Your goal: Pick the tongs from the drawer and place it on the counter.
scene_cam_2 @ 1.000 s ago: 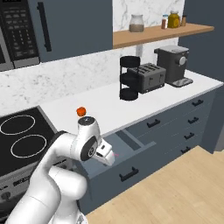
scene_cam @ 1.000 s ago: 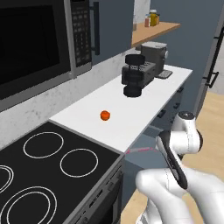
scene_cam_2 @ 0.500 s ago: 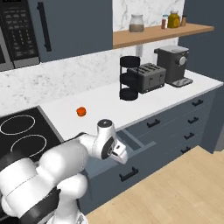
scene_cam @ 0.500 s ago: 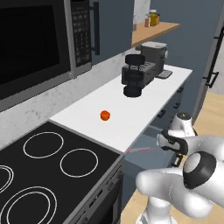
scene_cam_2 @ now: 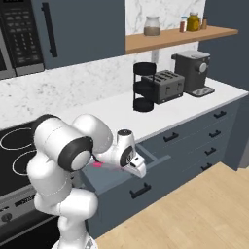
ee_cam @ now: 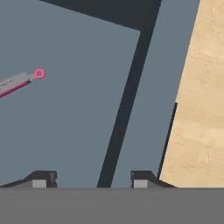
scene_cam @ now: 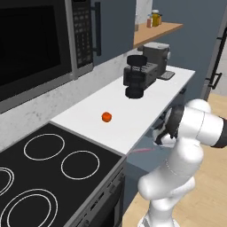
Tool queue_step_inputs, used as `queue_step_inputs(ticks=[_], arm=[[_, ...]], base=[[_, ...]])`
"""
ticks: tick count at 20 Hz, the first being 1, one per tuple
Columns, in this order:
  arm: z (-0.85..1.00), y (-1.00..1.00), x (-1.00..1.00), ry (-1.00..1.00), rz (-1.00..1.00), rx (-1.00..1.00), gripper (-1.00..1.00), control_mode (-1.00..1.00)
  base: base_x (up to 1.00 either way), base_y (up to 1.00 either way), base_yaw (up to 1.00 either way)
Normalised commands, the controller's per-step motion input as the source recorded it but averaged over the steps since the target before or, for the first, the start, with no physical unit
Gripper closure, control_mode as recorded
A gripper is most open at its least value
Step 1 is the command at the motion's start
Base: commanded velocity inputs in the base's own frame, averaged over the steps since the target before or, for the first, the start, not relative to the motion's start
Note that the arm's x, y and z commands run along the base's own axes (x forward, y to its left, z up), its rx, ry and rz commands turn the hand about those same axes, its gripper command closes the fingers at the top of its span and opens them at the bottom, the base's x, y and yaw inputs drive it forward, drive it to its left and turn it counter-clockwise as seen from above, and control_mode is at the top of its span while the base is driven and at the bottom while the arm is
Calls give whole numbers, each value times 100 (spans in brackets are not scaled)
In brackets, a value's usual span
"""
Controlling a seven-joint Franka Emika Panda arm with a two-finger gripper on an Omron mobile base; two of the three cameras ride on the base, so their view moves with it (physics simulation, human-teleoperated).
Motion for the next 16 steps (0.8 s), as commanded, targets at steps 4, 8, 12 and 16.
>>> queue_step_inputs(ticks=[4, 8, 12, 16], arm=[[-58, -61, 0, 22, -8, 0, -100, -100], [-93, -51, -15, 21, -6, 0, -100, -100], [-100, -96, -95, 14, -1, 1, -100, -100], [-100, -100, -100, 7, 0, 2, -100, -100]], base=[[0, 0, 0], [0, 0, 0], [0, 0, 0], [0, 0, 0]])
